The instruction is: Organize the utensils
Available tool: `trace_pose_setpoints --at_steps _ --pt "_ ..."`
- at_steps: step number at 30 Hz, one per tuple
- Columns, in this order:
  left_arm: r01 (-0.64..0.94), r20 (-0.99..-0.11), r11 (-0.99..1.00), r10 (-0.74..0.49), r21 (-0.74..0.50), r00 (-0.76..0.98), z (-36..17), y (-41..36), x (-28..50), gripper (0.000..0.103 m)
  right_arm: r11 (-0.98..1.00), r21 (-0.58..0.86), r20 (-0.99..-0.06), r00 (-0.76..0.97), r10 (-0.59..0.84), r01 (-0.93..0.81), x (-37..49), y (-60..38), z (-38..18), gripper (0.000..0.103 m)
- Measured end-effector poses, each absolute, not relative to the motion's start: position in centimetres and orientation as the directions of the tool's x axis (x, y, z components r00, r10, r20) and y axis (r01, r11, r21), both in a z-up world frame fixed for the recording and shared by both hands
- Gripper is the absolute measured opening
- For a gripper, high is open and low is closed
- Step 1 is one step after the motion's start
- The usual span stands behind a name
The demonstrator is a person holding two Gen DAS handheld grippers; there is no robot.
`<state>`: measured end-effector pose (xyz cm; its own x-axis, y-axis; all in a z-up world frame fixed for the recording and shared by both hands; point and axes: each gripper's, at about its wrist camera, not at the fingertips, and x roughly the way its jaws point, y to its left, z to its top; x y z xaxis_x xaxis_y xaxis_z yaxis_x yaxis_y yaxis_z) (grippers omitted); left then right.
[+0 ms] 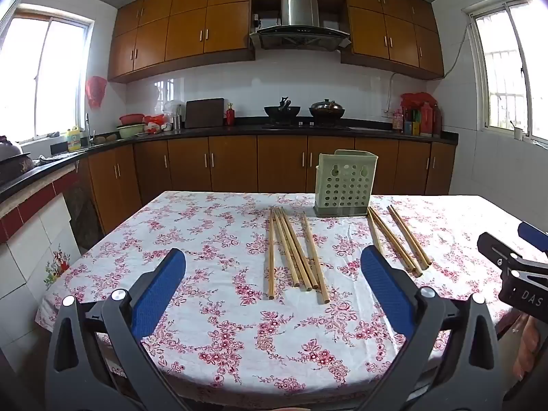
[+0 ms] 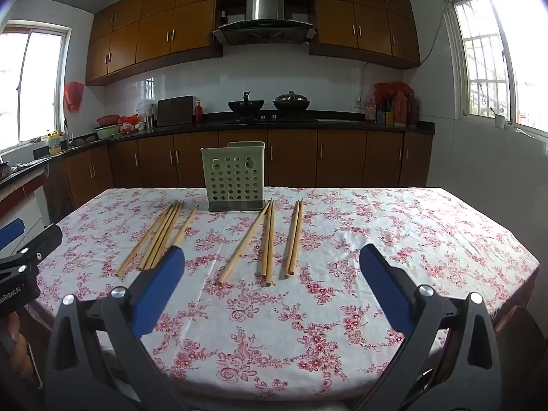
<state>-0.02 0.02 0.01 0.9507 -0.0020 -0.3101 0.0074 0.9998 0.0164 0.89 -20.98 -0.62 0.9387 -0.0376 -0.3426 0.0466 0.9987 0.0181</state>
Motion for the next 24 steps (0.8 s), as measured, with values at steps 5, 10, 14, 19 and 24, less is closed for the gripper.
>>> trace_pose_setpoints --at_steps 5,10,14,19,24 --pt "0.007 -0.311 1.0 -0.003 0.013 0.95 0.01 0.04 -0.02 0.101 0.999 0.017 -0.341 0.939 -0.038 0.047 0.86 -21.03 -0.56 0.099" --pt "0.007 -0.311 1.0 -0.002 0.014 0.95 0.01 0.03 -0.01 0.101 0.999 0.017 -0.34 0.94 -0.038 0.047 0.86 -21.07 -0.53 0.099" --pt "0.007 -0.311 1.0 -0.002 0.015 0.95 0.01 0.03 -0.01 0.101 0.999 0.017 -0.341 0.939 -0.039 0.048 0.88 -21.09 -0.56 0.099" --pt "0.007 -0.312 1.0 -0.002 0.016 0.95 0.01 0.03 -0.01 0.101 0.999 0.019 -0.341 0.939 -0.038 0.047 0.92 -21.12 -0.59 0.099" --pt "0.008 -0.311 1.0 -0.002 0.016 0.95 0.01 0.02 -0.01 0.101 0.999 0.019 -0.342 0.939 -0.038 0.047 0.94 -21.16 -0.66 0.099"
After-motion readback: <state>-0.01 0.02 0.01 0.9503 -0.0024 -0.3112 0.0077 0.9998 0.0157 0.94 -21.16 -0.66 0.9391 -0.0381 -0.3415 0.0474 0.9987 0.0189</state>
